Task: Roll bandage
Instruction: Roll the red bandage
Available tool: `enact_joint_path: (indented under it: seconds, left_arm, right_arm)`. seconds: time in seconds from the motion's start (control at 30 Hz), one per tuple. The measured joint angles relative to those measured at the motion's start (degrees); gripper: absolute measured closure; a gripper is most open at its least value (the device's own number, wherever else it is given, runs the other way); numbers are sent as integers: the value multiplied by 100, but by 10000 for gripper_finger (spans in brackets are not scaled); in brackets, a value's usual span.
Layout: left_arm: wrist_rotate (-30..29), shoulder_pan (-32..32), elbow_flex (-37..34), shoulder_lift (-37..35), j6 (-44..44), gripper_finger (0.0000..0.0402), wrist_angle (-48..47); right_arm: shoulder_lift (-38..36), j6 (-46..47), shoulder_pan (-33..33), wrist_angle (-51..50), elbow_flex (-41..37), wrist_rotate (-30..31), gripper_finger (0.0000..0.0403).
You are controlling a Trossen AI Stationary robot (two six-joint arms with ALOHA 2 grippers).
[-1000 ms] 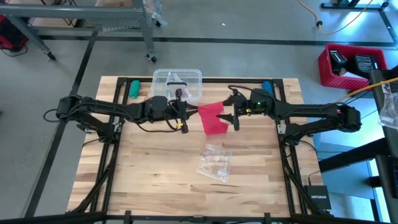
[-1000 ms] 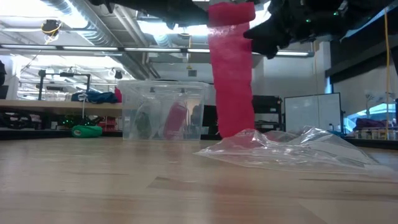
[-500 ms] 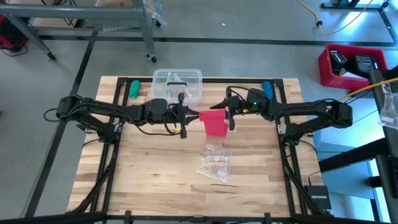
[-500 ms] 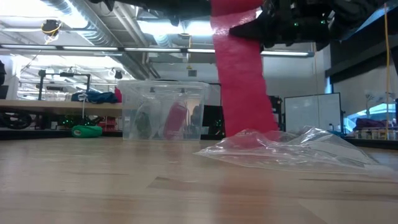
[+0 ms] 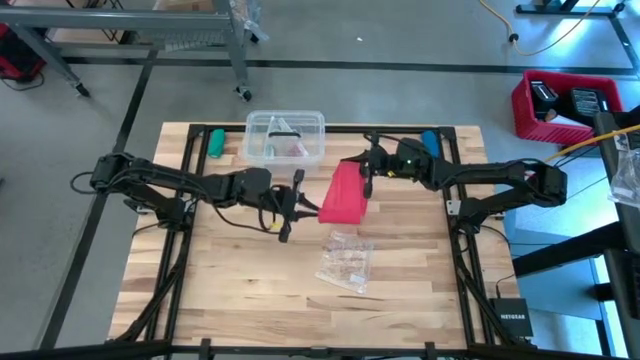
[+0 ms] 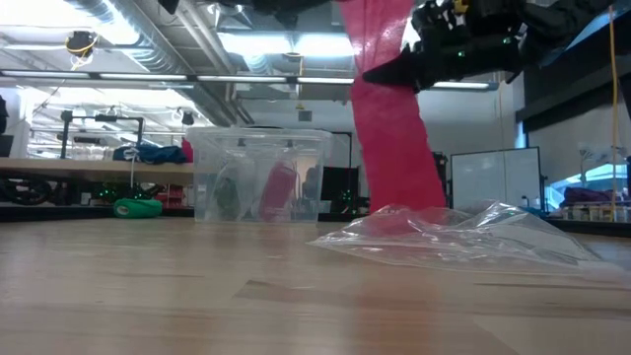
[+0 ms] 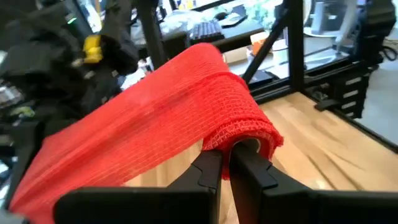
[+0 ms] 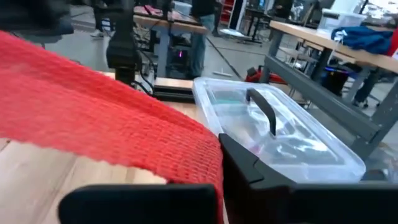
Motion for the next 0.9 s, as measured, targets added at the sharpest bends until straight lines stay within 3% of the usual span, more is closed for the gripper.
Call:
enact_joint_path:
  seconds: [0.17, 0.27, 0.47, 0.6, 0.9]
  left_arm:
    - [-827, -56, 0, 0, 356, 389, 222]
    - [-1428, -35, 0, 0, 573, 389, 356]
    - [-1649, 140, 0, 0, 732, 389, 661]
    - [-1659, 251, 0, 0, 679, 389, 695]
    - [-1744, 364, 0, -2, 581, 389, 695]
  right_arm:
    - [-2, 379, -28, -11, 0, -61, 389]
    - [-2, 698, -30, -50, 0, -495, 385]
    - [-2, 1133, -30, -212, 0, -924, 371]
    - [-2, 1154, -30, -338, 0, -1075, 321]
    - [-330, 1285, 64, -249, 292, -1670, 161]
